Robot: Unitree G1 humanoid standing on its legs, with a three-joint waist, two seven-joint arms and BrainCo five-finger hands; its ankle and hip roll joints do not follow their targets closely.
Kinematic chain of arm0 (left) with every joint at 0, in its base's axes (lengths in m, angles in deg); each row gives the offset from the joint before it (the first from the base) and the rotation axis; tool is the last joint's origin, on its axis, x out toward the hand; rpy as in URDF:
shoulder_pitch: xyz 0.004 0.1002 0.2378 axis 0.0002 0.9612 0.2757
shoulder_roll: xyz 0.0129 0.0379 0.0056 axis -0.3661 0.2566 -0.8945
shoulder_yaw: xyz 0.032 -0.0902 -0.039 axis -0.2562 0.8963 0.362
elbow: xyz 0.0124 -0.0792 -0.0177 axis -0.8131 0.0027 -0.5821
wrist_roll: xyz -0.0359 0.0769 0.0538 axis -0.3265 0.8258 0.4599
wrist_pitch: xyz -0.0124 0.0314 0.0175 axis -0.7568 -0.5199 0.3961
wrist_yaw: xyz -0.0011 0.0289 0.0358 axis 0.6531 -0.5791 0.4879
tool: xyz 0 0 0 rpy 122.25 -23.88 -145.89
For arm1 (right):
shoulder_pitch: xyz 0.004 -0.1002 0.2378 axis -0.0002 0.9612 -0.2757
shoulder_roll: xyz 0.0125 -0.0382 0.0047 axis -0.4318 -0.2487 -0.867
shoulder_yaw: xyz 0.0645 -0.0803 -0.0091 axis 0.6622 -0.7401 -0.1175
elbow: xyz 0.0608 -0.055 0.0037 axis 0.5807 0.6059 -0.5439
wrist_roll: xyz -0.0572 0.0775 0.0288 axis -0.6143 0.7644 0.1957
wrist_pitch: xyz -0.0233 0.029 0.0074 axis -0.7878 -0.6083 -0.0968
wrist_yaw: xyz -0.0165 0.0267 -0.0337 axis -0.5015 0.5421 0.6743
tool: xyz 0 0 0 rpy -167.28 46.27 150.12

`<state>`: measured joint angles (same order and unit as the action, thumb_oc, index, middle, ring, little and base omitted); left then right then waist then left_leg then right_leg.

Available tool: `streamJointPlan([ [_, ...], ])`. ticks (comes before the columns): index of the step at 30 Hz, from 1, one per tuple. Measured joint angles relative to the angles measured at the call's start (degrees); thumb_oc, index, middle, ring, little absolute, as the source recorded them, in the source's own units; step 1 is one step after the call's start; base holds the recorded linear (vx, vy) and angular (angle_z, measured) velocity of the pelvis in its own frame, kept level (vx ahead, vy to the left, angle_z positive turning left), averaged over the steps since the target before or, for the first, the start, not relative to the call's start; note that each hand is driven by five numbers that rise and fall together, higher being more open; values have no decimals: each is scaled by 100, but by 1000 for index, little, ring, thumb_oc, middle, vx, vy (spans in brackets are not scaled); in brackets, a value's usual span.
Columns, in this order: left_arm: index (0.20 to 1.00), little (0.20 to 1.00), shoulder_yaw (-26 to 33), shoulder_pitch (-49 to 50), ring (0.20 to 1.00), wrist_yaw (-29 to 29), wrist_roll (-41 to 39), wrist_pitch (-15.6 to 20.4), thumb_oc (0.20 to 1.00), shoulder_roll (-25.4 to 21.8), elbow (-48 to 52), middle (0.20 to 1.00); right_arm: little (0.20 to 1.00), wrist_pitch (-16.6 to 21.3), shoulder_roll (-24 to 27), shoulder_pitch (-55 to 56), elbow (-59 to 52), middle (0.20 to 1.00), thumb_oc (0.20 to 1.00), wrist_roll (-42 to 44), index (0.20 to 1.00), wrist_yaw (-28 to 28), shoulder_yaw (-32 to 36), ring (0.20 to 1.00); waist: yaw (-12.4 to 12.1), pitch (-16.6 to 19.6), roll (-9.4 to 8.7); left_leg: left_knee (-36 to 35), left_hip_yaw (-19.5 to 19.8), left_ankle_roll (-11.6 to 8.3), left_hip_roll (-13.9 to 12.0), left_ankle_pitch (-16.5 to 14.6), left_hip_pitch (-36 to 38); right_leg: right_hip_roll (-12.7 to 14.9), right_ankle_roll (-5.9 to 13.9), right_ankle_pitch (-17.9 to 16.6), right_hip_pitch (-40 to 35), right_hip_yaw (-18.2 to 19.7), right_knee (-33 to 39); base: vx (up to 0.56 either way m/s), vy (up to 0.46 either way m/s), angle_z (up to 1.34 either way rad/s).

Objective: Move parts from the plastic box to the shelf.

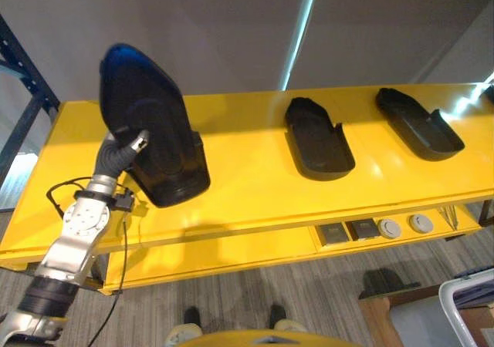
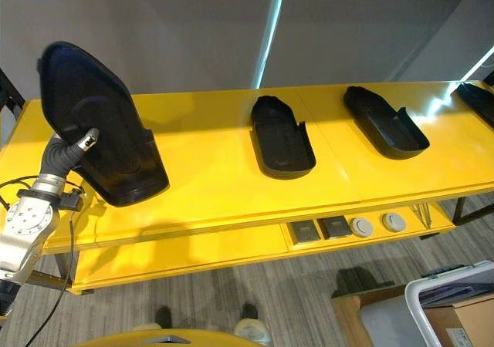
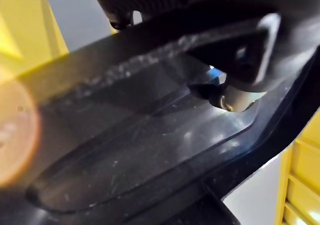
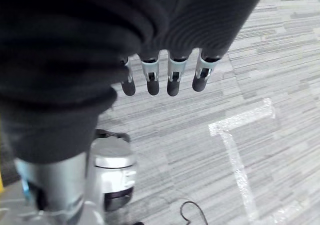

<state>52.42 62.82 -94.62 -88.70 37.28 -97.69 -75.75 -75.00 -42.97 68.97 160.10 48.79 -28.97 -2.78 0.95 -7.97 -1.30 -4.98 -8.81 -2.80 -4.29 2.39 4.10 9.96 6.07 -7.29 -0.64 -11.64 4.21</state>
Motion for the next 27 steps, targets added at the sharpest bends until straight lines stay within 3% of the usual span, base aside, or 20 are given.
streamJointPlan([
  [2,200,200,167,33,200,124,-138,-204,200,-8,302,200,1000,3,-138,165,30,1000,1000,-94,1000,-28,-74,1000,9,54,-124,0,51,-43,104,-44,23,3,-21,-273,19,95,80,119,-65,4],
  [3,200,200,296,104,200,224,-252,-352,200,-4,467,200,1000,20,-195,228,31,1000,1000,-98,1000,-31,-158,1000,-49,93,-143,0,41,-98,75,-86,100,-35,127,-119,-31,202,66,115,-57,-5],
  [6,200,200,316,69,200,397,-434,-848,200,-15,445,200,1000,108,-104,199,17,1000,1000,-236,1000,-1,-207,1000,15,92,101,1,44,-167,-39,-97,73,-165,98,-62,-12,192,61,73,-18,-6],
  [7,200,200,312,72,200,481,-581,-1162,200,-16,400,200,1000,124,-4,196,-36,1000,1000,-232,1000,14,-205,1000,79,101,201,0,39,-176,-69,-102,75,-205,90,-55,-12,194,59,10,29,-6],
  [11,200,200,288,-149,200,621,-1249,-1950,200,-20,-255,200,1000,163,356,145,-67,1000,1000,-235,1000,27,-203,1000,200,142,331,-2,13,-198,-59,-88,-85,-223,97,-18,123,252,96,-43,63,-4],
  [19,200,200,497,-693,200,1232,-1832,-2076,200,-548,-1920,200,1000,150,535,53,-233,1000,1000,-261,1000,15,-213,1000,278,-67,544,-1,-17,-121,37,38,-429,-125,68,-171,533,335,98,-44,53,-2],
  [22,200,200,157,-1382,200,1943,-1150,-2057,200,-1464,-3308,200,1000,156,771,-115,-267,1000,1000,-261,1000,5,-260,1000,405,-266,741,-1,-48,-146,48,65,-562,-120,59,-175,690,385,98,-47,64,-3],
  [24,200,200,-86,-1752,200,2261,-806,-2054,200,-1657,-3651,200,1000,144,977,-160,-263,1000,1000,-262,1000,-1,-375,1000,428,-372,840,-1,-73,-185,55,105,-595,-121,50,-224,743,446,97,-25,16,-8],
  [27,200,200,-791,-2460,200,2629,-438,-2052,200,-1969,-3857,200,1000,156,1073,-275,-274,1000,1000,-259,1000,-14,-437,1000,468,-499,820,-1,-84,-149,52,138,-612,-125,39,-236,768,462,97,-3,-2,-2],
])
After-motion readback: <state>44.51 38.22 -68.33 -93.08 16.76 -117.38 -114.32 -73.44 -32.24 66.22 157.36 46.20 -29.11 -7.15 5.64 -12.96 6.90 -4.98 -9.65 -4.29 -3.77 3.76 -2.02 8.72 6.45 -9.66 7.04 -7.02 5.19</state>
